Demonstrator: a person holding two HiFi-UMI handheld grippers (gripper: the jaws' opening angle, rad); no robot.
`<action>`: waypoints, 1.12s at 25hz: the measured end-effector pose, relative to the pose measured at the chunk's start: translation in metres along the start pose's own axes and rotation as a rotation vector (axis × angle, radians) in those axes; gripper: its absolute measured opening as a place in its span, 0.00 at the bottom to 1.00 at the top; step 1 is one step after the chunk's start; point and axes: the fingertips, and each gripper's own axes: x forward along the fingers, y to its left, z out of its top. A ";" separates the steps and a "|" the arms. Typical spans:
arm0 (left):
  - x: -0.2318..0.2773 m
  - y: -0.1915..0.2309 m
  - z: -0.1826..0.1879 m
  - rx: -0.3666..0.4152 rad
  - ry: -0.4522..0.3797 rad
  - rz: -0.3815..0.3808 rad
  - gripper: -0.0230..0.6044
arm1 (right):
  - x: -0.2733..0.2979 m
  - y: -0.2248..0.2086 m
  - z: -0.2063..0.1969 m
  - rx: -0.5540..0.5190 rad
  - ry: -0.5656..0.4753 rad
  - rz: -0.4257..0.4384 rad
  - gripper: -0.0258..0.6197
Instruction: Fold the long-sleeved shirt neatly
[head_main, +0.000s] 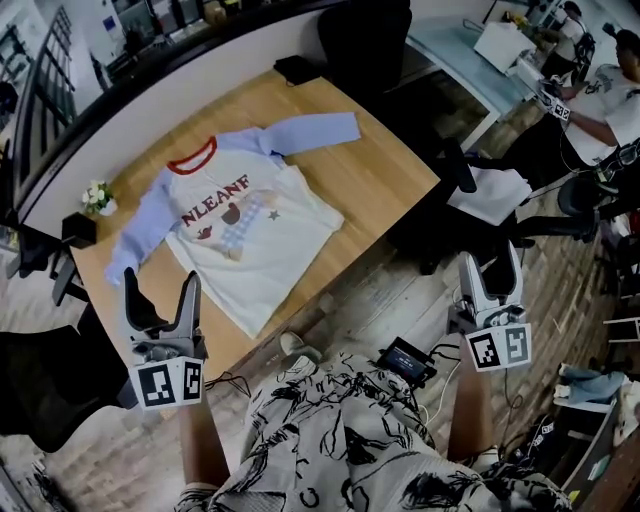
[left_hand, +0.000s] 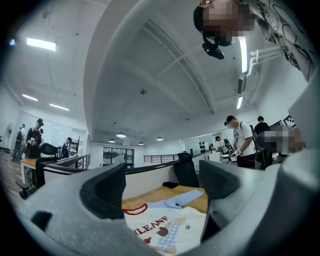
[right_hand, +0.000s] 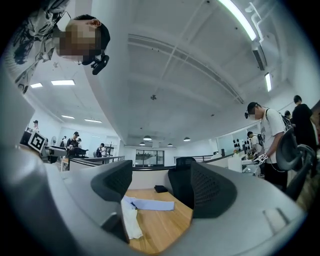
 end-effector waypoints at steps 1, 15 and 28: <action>0.007 0.003 -0.003 0.000 0.007 -0.010 0.76 | 0.006 0.000 -0.002 0.001 0.005 -0.002 0.59; 0.166 -0.013 -0.023 0.067 0.093 -0.072 0.76 | 0.146 -0.053 -0.082 0.087 0.118 0.058 0.58; 0.392 -0.104 -0.093 0.161 0.287 -0.322 0.76 | 0.326 -0.117 -0.243 0.154 0.391 0.191 0.57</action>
